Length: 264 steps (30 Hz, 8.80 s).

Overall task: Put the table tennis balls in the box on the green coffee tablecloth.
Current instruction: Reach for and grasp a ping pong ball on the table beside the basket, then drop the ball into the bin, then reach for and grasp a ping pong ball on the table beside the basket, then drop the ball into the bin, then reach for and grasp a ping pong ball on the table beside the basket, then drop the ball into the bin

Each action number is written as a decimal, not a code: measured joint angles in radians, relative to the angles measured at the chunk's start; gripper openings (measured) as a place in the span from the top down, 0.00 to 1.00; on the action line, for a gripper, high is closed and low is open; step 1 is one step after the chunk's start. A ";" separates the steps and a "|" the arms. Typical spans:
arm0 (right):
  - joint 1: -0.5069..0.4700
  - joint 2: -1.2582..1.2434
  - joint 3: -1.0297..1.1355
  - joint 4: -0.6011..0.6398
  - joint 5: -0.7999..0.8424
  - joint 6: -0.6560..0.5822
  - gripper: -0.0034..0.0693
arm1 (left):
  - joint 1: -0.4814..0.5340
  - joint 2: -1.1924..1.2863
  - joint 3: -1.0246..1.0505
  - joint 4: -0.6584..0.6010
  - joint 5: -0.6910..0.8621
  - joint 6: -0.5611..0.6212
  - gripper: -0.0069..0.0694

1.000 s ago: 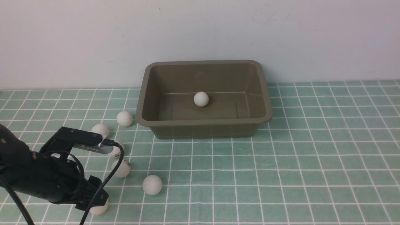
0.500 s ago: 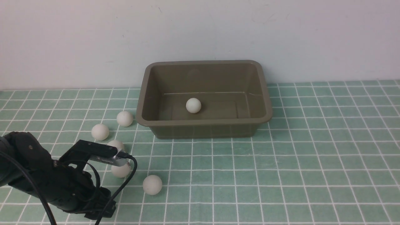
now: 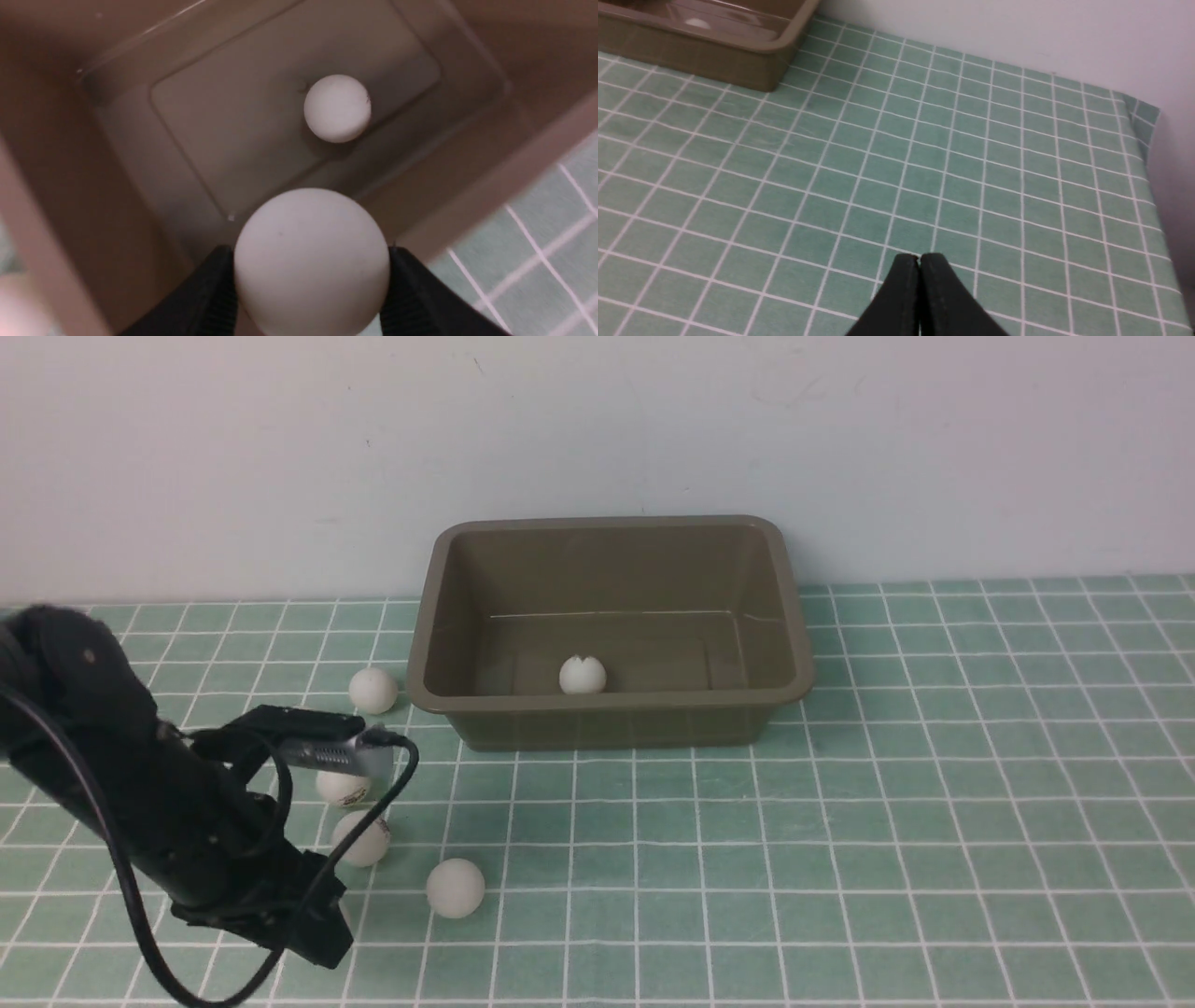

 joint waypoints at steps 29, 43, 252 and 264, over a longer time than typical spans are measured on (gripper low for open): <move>0.000 -0.016 0.006 0.116 -0.046 0.001 0.97 | -0.008 0.147 -0.407 0.240 0.525 -0.227 0.45; 0.000 -0.016 0.006 0.085 -0.046 0.001 0.97 | -0.066 -0.066 0.015 0.228 0.535 -0.243 0.46; 0.000 -0.017 0.096 0.276 -0.276 0.001 0.97 | 0.316 0.202 -0.483 0.174 0.515 -0.244 0.45; 0.000 -0.017 0.096 0.276 -0.276 0.001 0.97 | 0.094 0.282 -0.578 0.012 0.501 -0.097 0.45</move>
